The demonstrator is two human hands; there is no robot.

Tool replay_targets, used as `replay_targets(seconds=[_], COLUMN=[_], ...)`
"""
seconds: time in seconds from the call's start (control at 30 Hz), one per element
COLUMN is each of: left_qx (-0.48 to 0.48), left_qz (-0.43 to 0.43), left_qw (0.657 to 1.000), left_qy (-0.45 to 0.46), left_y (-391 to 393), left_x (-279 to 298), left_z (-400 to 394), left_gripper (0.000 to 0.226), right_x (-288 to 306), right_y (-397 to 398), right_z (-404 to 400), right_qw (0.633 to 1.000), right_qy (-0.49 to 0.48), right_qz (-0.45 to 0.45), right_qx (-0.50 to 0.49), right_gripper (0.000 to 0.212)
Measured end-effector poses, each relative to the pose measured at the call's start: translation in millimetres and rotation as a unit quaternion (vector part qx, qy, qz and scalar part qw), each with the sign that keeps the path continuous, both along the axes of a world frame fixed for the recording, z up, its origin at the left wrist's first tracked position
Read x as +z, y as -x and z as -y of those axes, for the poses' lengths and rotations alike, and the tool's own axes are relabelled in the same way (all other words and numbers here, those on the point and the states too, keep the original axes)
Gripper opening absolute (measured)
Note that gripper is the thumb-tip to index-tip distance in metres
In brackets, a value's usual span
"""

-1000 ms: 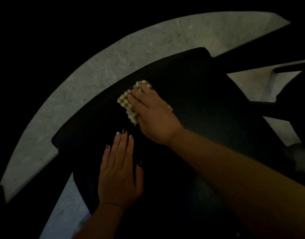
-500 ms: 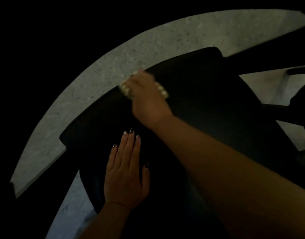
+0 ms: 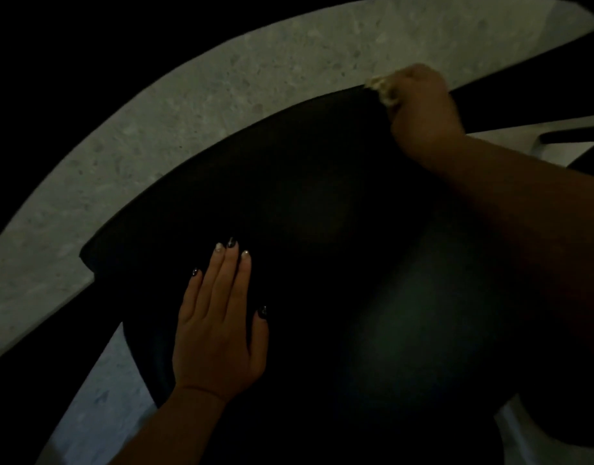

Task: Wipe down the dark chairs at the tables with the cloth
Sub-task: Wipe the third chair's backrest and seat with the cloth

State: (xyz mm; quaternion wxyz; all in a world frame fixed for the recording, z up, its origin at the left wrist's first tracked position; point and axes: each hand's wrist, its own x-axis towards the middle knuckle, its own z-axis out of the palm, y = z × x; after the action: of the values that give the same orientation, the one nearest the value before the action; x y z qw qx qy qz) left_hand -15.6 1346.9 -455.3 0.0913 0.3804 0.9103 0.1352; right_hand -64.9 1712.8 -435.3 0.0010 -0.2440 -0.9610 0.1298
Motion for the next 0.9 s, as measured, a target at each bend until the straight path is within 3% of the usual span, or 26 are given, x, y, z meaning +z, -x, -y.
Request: replay_targets(seconds=[0.1,0.2,0.27,0.37,0.5,0.6,0.67,0.73,0.83,0.9], left_qx=[-0.001,-0.001,0.001,0.0,-0.001,0.001,0.0,0.002,0.004,0.003], left_qz=[0.0,0.0,-0.002,-0.005,-0.012,-0.021,-0.021,-0.02,-0.018,-0.017], left_qw=[1.0,1.0,1.0,1.0,1.0,1.0,1.0,1.0,1.0,1.0], left_qy=[0.003,0.008,0.008,0.007,-0.004,-0.014,-0.013,-0.009,-0.004,-0.001], left_y=[-1,-1,-2,-2,-2,-2,-2,-1,-2,-2], left_x=[1,2,1,0,-2,-3,-3,-1,1,2], left_z=[1,-1,-2,-2,-1,-1,-1,-1,0,-1], left_gripper=[0.068,0.068,0.067,0.066,0.065,0.066,0.068,0.069,0.069,0.069], right_x=[-4,4,12,15,6,7,9,13,17,12], right_y=[-4,-5,-14,-44,-75,-68,-79,-106,-143,-140], right_z=[-7,25,67,151,179,139,99,64,51,84], right_qw=[0.995,0.963,0.962,0.955,0.966,0.961,0.979,0.998,0.977,0.964], right_qy=[0.033,0.119,0.167,0.246,0.154,0.103,0.103,0.055,0.062,0.042], right_qz=[-0.015,-0.124,-0.168,-0.164,-0.059,0.005,-0.014,-0.031,-0.054,-0.082], right_qx=[-0.094,-0.206,-0.139,0.03,0.197,0.258,0.173,0.019,-0.196,-0.249], right_gripper=[0.025,0.028,0.027,0.029,0.046,0.036,0.033,0.04,0.045,0.042])
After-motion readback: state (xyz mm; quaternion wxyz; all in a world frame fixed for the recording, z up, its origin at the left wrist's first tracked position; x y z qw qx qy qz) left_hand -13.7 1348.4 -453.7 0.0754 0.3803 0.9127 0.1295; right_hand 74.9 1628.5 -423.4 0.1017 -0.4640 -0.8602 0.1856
